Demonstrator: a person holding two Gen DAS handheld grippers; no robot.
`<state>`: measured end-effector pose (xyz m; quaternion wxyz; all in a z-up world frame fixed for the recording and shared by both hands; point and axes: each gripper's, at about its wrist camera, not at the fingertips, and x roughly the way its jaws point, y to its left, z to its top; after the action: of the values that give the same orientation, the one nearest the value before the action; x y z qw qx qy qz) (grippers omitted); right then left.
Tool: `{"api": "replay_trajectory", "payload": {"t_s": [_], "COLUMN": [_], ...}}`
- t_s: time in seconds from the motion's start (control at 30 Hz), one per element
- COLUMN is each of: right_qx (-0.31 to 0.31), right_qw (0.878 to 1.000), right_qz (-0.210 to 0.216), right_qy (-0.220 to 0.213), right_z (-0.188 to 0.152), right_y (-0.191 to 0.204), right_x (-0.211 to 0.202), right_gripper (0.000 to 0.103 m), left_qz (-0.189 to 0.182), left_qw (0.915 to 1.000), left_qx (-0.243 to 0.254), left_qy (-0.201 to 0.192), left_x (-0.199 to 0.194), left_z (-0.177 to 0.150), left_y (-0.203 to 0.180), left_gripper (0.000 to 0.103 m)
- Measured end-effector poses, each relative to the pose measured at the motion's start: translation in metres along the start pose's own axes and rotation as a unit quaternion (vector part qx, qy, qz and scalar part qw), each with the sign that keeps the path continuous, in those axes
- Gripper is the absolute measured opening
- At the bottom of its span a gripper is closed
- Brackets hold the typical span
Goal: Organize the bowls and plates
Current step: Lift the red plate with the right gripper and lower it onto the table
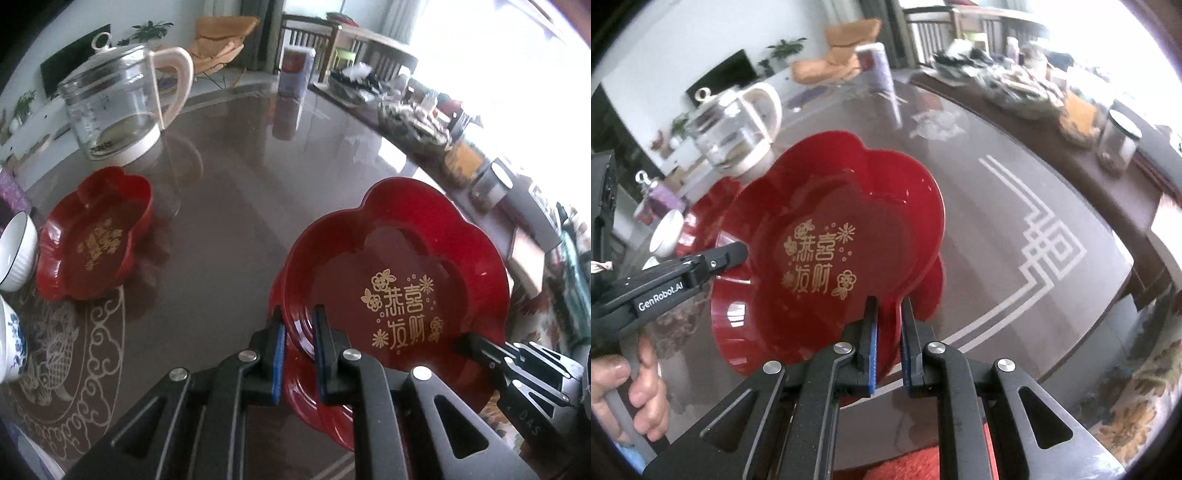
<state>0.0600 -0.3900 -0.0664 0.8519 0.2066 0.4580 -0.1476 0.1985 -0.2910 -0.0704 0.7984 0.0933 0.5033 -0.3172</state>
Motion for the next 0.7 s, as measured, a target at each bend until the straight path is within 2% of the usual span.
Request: {"api": "replay_trajectory", "payload": {"t_s": [0.2,0.47,0.7], "right_qx": [0.004,0.005,0.016], "right_qw": [1.000,1.000,0.999], "right_qz": [-0.014,-0.020,-0.031], "right_qy": [0.009,0.013,-0.015], "right_z": [0.005,0.000,0.005], "right_y": [-0.005,-0.003,-0.006], "right_x": [0.019,0.023,0.001], "right_gripper": [0.011,0.013,0.028], "left_qz": [0.010,0.052,0.045], "left_qw": [0.9999,0.9984,0.9989], "left_qx": [0.005,0.020,0.009], "left_qy": [0.012,0.011,-0.014], "left_x": [0.004,-0.007,-0.036], "left_z": [-0.013,-0.011,-0.012], "left_y": [0.001,0.004,0.017], "left_gripper": [0.014,0.014,0.016]}}
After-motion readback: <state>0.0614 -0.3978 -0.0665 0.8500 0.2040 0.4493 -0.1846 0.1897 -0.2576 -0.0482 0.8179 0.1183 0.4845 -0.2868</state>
